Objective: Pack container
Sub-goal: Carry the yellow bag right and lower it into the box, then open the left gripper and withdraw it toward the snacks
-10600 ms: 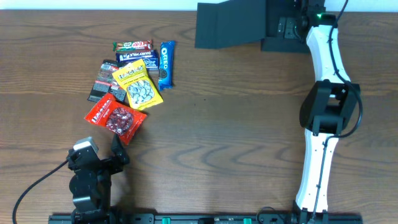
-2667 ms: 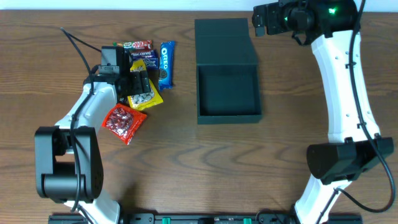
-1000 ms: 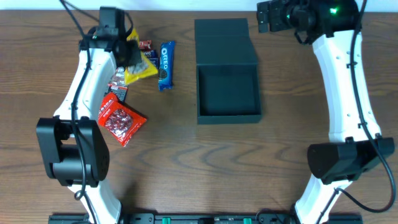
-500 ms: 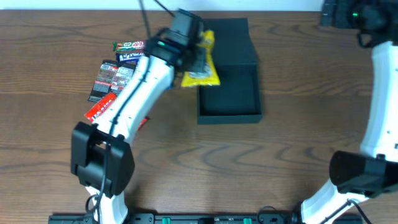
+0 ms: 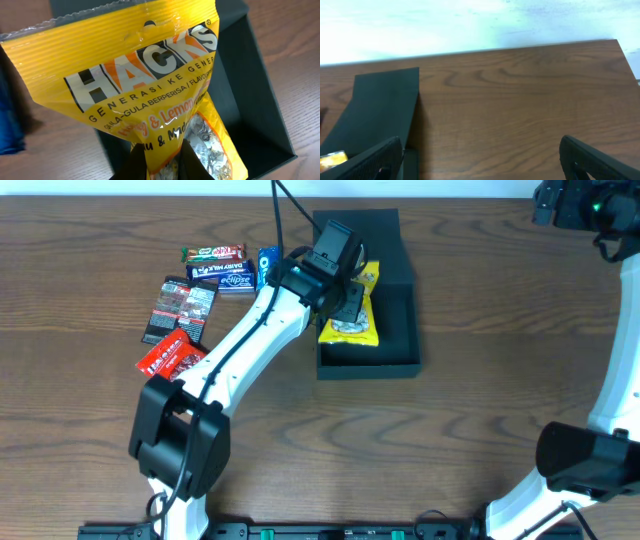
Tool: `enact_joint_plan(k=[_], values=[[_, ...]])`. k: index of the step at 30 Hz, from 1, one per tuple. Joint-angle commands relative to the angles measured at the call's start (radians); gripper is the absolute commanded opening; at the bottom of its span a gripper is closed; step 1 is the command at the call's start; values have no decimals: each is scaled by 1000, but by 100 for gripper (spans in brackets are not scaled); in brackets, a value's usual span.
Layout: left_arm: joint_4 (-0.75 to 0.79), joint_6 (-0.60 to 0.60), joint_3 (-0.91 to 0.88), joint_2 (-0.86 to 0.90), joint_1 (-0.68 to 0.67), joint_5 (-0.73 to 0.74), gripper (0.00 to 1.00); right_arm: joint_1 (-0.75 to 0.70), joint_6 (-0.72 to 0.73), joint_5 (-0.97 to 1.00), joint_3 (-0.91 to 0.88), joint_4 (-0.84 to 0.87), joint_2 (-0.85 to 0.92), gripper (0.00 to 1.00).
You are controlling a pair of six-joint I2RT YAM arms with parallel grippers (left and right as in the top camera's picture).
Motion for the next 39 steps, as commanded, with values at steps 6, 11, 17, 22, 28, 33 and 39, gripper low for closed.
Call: enact_joint_plan(k=[6, 11, 17, 22, 28, 33, 39], values=[[-13, -67, -1, 71, -6, 57, 6, -11, -8, -22, -6, -3, -12, 99], [-40, -144, -1, 72, -6, 3, 6, -11, -8, -23, -6, -3, -12, 99], [-46, -149, -2, 72, -6, 7, 65, -11, -8, -22, -6, -3, -12, 99], [-47, -114, 17, 65, -5, 15, 69, -11, -8, -22, -6, -3, -12, 99], [-48, -50, 61, -12, -4, -102, 69, -11, -8, -22, -6, -3, -12, 99], [-50, 16, 61, -54, 21, -129, 60, -11, -8, -23, -6, -2, -11, 99], [-46, 97, 58, 26, 2, -47, 6, -11, -8, -22, -6, -2, -11, 99]])
